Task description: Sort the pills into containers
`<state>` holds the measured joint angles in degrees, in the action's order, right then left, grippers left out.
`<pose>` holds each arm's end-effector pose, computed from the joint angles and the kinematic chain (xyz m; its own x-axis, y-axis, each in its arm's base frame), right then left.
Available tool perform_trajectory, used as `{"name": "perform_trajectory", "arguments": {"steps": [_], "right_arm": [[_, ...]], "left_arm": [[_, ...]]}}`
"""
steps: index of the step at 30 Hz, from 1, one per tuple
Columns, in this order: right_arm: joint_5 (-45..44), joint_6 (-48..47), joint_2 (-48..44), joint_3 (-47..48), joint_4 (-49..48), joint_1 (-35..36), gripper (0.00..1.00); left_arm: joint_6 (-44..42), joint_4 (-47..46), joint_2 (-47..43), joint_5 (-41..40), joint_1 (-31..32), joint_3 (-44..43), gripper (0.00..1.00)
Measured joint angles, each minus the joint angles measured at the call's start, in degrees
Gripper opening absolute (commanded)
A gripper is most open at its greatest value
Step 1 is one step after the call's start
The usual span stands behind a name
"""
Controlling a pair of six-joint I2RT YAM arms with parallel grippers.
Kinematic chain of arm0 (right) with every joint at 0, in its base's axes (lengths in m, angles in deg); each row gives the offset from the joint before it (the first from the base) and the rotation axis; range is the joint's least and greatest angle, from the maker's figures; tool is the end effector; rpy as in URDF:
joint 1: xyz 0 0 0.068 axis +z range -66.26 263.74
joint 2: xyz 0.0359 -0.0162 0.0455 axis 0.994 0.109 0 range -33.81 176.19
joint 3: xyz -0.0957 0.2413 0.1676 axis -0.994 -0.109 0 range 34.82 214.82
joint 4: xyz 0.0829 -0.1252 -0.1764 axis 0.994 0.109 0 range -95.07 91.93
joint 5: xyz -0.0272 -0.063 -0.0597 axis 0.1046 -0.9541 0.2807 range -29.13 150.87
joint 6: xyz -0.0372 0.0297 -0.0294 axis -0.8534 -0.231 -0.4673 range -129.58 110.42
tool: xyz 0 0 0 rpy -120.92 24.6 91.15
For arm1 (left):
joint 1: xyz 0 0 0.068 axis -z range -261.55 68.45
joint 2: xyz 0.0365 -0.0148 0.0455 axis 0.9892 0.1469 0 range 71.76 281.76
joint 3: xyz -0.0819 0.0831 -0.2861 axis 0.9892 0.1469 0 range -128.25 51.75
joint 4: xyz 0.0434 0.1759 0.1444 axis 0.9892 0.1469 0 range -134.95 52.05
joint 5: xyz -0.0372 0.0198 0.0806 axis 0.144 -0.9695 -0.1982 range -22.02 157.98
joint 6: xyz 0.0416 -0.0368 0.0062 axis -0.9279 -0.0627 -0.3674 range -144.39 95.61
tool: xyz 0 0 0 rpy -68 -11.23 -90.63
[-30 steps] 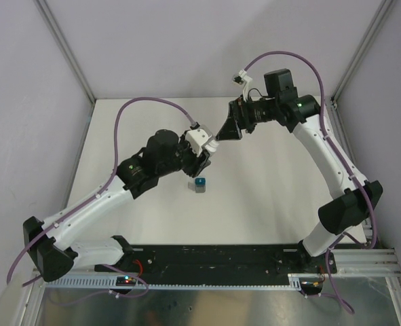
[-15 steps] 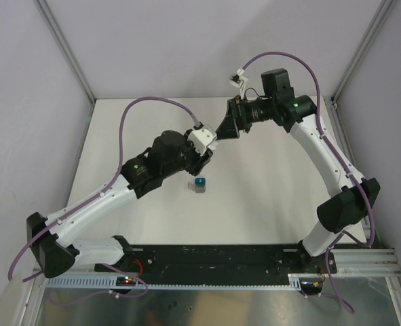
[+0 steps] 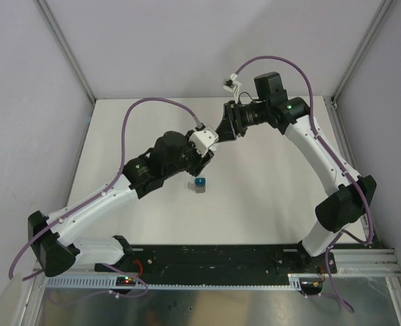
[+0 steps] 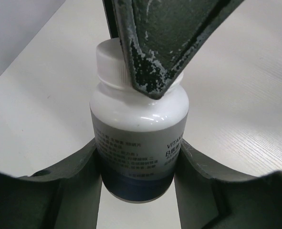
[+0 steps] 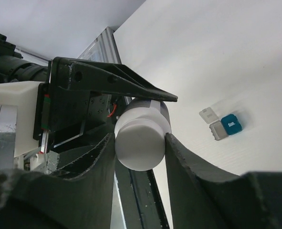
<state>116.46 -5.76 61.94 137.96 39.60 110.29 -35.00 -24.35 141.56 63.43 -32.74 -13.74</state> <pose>0.2809 0.1759 0.4421 -0.5965 -0.2559 -0.7607 -0.8019 0.2297 0.5516 0.1569 -0.1748 0.3927 -0.1431 0.4423 -0.8854 0.7418 0.6401 0.1999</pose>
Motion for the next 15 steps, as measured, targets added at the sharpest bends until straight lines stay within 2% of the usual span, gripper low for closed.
{"name": "perform_trajectory", "arguments": {"steps": [4, 9, 12, 15], "right_arm": [[-0.1, -0.9, 0.2, -0.1, 0.4, 0.0, 0.19], [1.0, -5.4, 0.0, -0.1, 2.4, -0.1, 0.13], [1.8, -11.1, -1.5, -0.6, 4.5, -0.1, 0.12], [2.1, -18.4, -4.7, -1.8, 6.6, 0.4, 0.12]], "left_arm": [[0.0, 0.3, 0.0, 0.0, 0.0, 0.0, 0.00], [0.0, 1.0, 0.0, 3.8, -0.7, 0.0, 0.00], [0.0, 1.2, -0.3, 11.5, -3.1, 0.0, 0.00], [0.6, 1.1, -0.5, 24.4, -6.3, 0.0, 0.00]]}}
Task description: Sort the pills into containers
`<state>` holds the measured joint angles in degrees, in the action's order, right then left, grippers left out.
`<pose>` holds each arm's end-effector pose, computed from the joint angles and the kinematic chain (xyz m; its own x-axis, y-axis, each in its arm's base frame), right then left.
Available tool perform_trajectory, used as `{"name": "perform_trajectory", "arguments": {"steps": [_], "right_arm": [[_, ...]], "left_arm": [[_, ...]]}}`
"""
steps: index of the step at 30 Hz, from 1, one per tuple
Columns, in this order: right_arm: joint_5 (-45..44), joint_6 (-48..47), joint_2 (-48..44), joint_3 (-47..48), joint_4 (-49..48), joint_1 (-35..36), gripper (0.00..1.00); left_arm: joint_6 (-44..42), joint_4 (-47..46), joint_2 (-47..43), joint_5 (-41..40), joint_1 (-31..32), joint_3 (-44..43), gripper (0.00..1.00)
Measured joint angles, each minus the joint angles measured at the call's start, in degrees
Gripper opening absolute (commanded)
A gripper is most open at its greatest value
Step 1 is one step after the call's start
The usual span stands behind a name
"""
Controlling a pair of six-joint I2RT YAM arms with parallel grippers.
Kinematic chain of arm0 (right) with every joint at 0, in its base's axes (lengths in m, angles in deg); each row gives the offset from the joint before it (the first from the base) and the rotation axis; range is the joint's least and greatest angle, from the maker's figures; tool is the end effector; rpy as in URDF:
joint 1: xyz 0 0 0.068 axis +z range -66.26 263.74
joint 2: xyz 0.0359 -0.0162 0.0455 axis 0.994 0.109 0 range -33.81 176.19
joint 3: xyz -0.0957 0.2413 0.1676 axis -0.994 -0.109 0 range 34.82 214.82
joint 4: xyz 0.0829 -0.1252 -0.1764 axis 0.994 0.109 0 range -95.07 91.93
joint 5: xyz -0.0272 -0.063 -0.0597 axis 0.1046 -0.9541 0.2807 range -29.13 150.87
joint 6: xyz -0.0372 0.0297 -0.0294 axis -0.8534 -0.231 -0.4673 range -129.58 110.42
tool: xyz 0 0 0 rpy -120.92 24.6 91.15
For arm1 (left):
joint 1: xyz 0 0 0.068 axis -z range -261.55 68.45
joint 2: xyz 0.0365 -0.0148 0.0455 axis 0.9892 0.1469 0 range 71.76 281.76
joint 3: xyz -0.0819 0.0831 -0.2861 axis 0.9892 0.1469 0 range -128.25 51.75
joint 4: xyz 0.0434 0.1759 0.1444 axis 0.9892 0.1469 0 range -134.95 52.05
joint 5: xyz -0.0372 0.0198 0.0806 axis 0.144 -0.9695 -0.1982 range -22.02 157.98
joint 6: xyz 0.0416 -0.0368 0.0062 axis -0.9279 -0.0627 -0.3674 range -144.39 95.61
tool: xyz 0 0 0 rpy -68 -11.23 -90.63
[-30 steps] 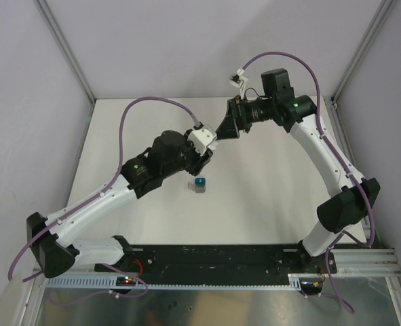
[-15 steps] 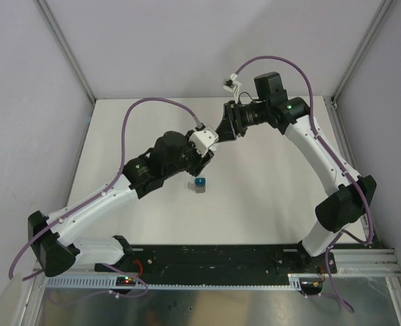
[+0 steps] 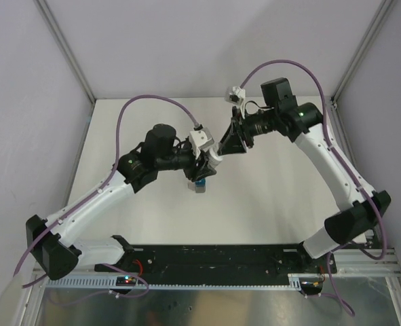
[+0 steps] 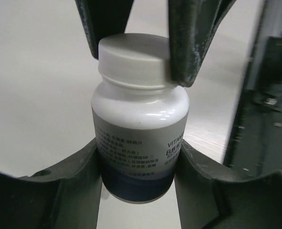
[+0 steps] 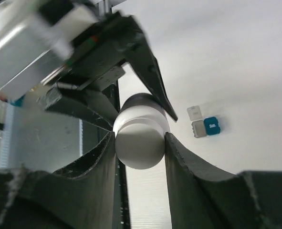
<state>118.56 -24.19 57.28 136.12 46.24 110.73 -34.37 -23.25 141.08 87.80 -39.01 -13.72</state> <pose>0.2490 0.1634 0.4493 -0.3624 -0.3358 -0.8694 -0.9317 0.1059 0.3475 0.1603 -0.1649 0.3934 -0.1636 0.3714 -0.9140 0.9035 0.4284 0.0124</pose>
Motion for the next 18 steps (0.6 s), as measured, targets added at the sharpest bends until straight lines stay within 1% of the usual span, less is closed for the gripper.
{"name": "perform_trajectory", "arguments": {"steps": [3, 5, 9, 10, 11, 12, 14, 18], "right_arm": [[-0.9, -8.0, -4.3, -1.0, 2.7, 1.7, 0.14], [-2.0, -12.3, -7.2, -1.6, 4.4, 3.5, 0.20], [-4.8, -17.5, -11.1, -2.2, 7.2, 6.7, 0.54], [-5.3, -18.3, -11.7, -2.2, 7.8, 7.3, 0.67], [-6.2, -19.1, -12.0, -2.2, 8.3, 7.7, 0.77], [-6.8, -19.9, -12.1, -2.2, 9.0, 8.1, 0.83], [-7.9, -20.7, -11.8, -2.2, 10.2, 8.7, 0.88], [-8.7, -19.3, -10.9, -2.2, 10.7, 7.9, 0.93]], "left_arm": [[1.2, -0.2, 0.0, 11.8, -2.0, 0.0, 0.00], [2.1, -0.2, 0.0, 20.2, -2.9, 0.0, 0.00], [3.1, 0.0, 0.7, 30.5, -3.3, -0.2, 0.00], [3.2, 0.0, 0.8, 31.7, -3.3, -0.3, 0.00], [3.8, 0.0, 1.0, 32.7, -3.3, -0.3, 0.00], [4.7, -0.1, 1.1, 32.8, -3.3, -0.5, 0.00], [5.4, -0.2, 1.1, 31.8, -3.8, -0.8, 0.00], [5.4, -0.1, 1.0, 26.2, -4.0, -1.0, 0.00]]}}
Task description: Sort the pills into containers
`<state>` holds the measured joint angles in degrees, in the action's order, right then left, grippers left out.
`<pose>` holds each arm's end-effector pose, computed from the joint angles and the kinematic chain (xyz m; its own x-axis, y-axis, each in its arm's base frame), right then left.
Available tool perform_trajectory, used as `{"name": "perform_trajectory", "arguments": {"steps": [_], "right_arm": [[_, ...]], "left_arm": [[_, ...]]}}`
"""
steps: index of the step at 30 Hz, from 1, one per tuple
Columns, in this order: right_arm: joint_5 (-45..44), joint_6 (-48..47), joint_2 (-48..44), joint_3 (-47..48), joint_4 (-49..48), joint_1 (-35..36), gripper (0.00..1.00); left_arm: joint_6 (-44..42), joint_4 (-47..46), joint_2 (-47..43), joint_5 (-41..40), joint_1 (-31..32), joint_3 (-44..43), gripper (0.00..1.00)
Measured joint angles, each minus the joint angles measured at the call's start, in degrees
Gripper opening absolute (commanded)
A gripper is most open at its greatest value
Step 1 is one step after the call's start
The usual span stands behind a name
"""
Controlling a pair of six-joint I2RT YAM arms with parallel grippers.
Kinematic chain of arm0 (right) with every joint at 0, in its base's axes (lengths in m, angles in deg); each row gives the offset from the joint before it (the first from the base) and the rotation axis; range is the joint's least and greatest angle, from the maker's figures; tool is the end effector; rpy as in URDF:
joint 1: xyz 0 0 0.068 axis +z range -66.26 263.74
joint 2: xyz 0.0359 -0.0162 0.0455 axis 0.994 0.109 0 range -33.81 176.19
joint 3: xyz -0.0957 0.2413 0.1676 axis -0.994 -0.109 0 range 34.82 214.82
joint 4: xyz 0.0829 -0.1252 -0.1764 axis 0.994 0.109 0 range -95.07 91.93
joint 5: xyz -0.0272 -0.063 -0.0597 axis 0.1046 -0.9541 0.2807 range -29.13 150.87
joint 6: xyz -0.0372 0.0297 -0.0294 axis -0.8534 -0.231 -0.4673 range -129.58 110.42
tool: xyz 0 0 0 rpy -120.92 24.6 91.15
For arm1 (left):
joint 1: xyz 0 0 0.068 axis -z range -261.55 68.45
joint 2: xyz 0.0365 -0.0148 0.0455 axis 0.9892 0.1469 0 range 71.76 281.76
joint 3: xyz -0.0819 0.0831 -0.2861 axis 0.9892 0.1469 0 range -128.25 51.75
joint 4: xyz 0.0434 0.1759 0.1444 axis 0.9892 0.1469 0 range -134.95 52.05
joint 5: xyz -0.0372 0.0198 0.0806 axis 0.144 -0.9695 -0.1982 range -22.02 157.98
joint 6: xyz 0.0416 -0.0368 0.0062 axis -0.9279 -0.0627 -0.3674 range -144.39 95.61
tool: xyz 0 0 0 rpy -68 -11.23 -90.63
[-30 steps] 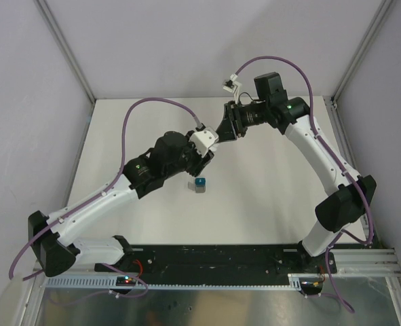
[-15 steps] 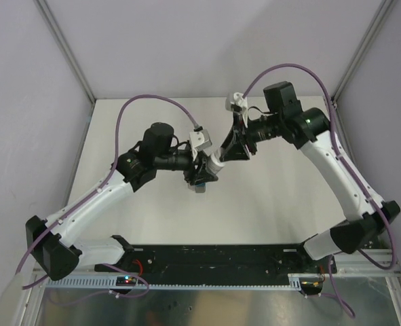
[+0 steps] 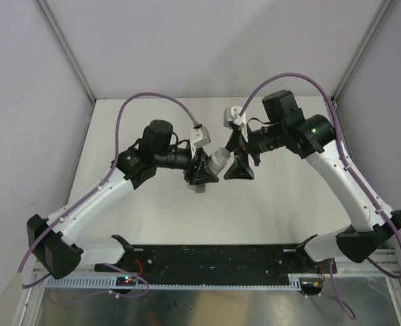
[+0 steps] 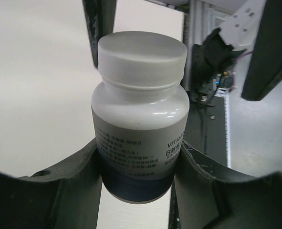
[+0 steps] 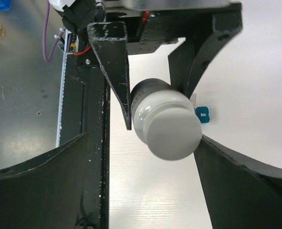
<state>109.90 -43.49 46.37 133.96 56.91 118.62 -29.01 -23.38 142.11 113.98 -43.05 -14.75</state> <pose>0.1664 0.1515 0.4685 -0.0026 -0.4476 -0.8942 -0.9993 -0.0333 0.0196 0.1598 -0.1626 0.3996 -0.2589 0.2775 -0.9252 0.9649 0.1172 -0.2349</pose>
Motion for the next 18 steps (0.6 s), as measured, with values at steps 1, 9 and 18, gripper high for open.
{"name": "perform_trajectory", "arguments": {"steps": [1, 9, 18], "right_arm": [[0.0, 0.9, 0.2, 0.0, -0.1, -0.5, 0.94], [-1.2, 14.4, 2.7, 4.2, -5.0, -5.3, 0.93], [-1.8, 28.6, 8.9, 6.6, -11.3, -8.5, 0.89]], "left_arm": [[-0.3, 0.0, 0.0, -1.8, 0.1, 0.0, 0.00], [-3.7, 0.0, -1.2, -21.2, 3.5, 0.0, 0.00], [-6.1, 0.0, -1.4, -38.1, 9.1, 0.1, 0.00]]}}
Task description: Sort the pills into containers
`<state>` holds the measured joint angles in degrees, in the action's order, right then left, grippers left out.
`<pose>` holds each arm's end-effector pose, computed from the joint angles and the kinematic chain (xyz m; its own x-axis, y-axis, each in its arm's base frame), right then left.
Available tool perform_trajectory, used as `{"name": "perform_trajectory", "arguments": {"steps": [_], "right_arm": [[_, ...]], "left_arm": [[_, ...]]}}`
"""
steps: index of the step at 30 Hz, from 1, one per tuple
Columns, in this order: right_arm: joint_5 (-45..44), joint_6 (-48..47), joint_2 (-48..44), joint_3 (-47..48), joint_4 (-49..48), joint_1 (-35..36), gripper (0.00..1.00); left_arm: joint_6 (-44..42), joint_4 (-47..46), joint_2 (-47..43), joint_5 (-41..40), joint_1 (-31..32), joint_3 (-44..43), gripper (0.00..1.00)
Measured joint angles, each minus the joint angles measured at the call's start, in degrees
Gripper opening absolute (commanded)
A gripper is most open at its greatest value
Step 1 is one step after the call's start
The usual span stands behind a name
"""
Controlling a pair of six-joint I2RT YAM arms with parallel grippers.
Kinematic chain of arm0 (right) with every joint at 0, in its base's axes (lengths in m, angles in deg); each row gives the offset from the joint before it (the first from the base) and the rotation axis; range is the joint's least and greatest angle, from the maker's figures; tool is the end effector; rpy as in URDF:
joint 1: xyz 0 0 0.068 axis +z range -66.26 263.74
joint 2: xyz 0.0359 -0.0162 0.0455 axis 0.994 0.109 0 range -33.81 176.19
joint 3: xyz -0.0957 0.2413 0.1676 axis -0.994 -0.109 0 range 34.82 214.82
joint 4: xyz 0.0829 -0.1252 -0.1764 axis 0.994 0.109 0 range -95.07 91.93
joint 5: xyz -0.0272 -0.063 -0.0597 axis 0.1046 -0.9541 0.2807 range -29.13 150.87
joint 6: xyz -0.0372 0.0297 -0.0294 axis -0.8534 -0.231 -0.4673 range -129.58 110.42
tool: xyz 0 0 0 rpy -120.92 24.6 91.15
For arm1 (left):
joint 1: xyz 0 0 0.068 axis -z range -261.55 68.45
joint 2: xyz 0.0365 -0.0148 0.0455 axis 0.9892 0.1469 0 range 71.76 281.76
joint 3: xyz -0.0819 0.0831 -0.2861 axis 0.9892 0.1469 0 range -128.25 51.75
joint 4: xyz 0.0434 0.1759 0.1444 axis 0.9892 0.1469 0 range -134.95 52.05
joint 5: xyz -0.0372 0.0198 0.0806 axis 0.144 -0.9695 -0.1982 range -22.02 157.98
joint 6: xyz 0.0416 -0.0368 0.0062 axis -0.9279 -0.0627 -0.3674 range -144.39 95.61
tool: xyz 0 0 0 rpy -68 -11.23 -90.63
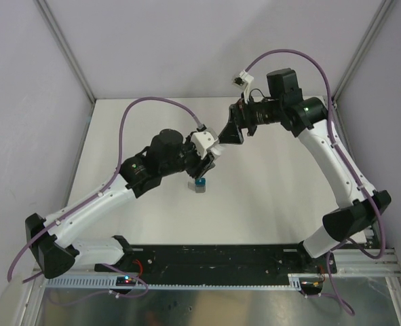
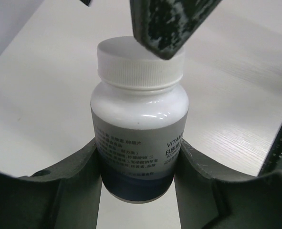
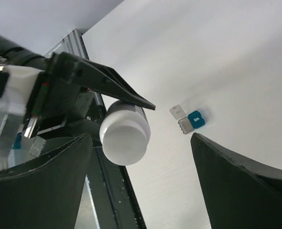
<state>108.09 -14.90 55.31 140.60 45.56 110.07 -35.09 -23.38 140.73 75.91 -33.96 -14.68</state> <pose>0.2432 0.1519 0.4772 -0.4200 -0.2781 -0.8639 -0.8896 0.3143 0.3314 0.1510 -0.1732 0.3994 -0.1190 0.4030 -0.9074 0.8532 0.5090 0.1142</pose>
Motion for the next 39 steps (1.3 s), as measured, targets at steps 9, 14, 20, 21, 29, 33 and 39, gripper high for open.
{"name": "perform_trajectory", "arguments": {"steps": [9, 14, 20, 21, 29, 33, 39], "right_arm": [[2.8, 5.2, 2.5, -1.9, -2.1, -0.6, 0.81], [4.5, 5.9, 2.5, -2.5, -3.0, -0.5, 0.68], [6.0, 6.1, 2.7, -3.4, -3.1, -0.1, 0.43], [6.3, 6.1, 2.7, -3.5, -3.1, 0.0, 0.39], [7.0, 0.0, 2.7, -3.5, -0.5, 0.4, 0.17], [7.6, -9.5, 0.7, -4.3, 3.3, 1.2, 0.14], [5.3, -25.7, -9.0, -8.4, 6.4, 5.0, 0.14]], "left_arm": [[-0.7, -0.3, 0.0, -7.9, 1.2, 0.0, 0.00], [-1.0, -0.5, 0.0, -9.3, 1.6, 0.0, 0.00], [-1.4, -0.5, 0.0, -10.0, 1.8, 0.0, 0.00], [-1.4, -0.5, 0.0, -10.1, 1.8, 0.0, 0.00], [-1.4, 0.3, -0.1, -5.2, 0.9, 0.6, 0.00], [-1.2, 0.5, -0.7, 9.0, -2.9, 1.7, 0.00], [1.0, 0.9, -0.7, 32.5, -7.0, 1.8, 0.00]]}}
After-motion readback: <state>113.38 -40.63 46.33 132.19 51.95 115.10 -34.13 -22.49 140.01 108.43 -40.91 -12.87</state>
